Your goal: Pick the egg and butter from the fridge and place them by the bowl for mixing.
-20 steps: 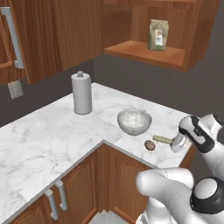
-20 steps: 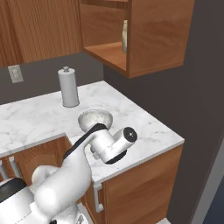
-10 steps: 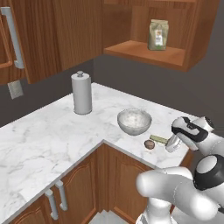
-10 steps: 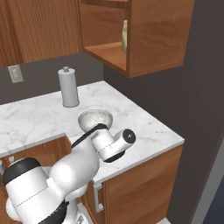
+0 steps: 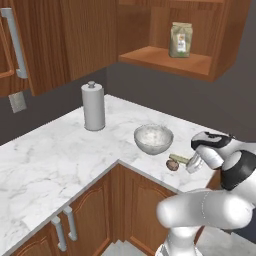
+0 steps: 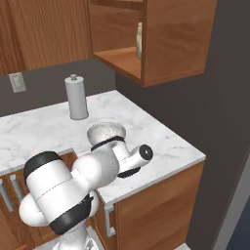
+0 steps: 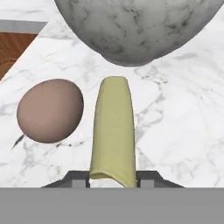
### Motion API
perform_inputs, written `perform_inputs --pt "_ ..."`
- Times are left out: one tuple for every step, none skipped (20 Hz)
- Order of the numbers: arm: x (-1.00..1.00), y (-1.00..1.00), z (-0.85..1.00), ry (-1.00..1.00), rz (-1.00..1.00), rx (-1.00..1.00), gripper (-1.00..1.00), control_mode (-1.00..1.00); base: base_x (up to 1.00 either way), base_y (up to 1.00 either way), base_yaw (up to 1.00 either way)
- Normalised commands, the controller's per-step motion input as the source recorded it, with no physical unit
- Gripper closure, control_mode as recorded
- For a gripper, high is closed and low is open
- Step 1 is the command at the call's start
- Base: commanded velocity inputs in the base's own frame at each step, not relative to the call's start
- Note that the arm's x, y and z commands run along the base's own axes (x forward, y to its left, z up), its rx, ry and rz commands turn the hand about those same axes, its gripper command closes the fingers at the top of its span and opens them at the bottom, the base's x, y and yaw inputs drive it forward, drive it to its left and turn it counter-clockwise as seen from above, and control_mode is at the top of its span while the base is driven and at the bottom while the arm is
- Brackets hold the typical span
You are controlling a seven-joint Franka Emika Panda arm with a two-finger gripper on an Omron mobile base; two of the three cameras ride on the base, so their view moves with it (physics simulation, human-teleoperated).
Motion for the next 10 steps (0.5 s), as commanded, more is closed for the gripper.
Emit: perform_inputs --pt "0.22 0.00 -0.42 0.02 0.00 0.00 -1.00 -1.00 0.00 0.00 0.00" --pt "0.25 0.00 -0.41 0.03 0.00 0.00 -1.00 -1.00 0.00 0.00 0.00" --pt "0.26 0.00 -0.34 0.01 0.00 0.00 -1.00 -1.00 0.00 0.00 0.00" --pt "0.26 0.00 -0.29 0.00 0.00 0.00 -1.00 -1.00 0.00 0.00 0.00" --pt "0.21 0.00 -0.19 0.00 0.00 0.00 -1.00 -1.00 0.00 0.00 0.00" --pt "0.19 0.00 -0.14 0.00 0.00 0.00 -1.00 -1.00 0.00 0.00 0.00" --pt "0.17 -0.04 -0.09 0.00 0.00 0.00 -1.00 -1.00 0.00 0.00 0.00" --pt "0.15 -0.08 -0.04 0.00 0.00 0.00 -1.00 -1.00 0.00 0.00 0.00" --pt "0.17 -0.10 -0.01 0.00 0.00 0.00 -1.00 -1.00 0.00 0.00 0.00" --pt "0.19 -0.07 0.00 -0.04 0.00 0.00 -1.00 -1.00 0.00 0.00 0.00"
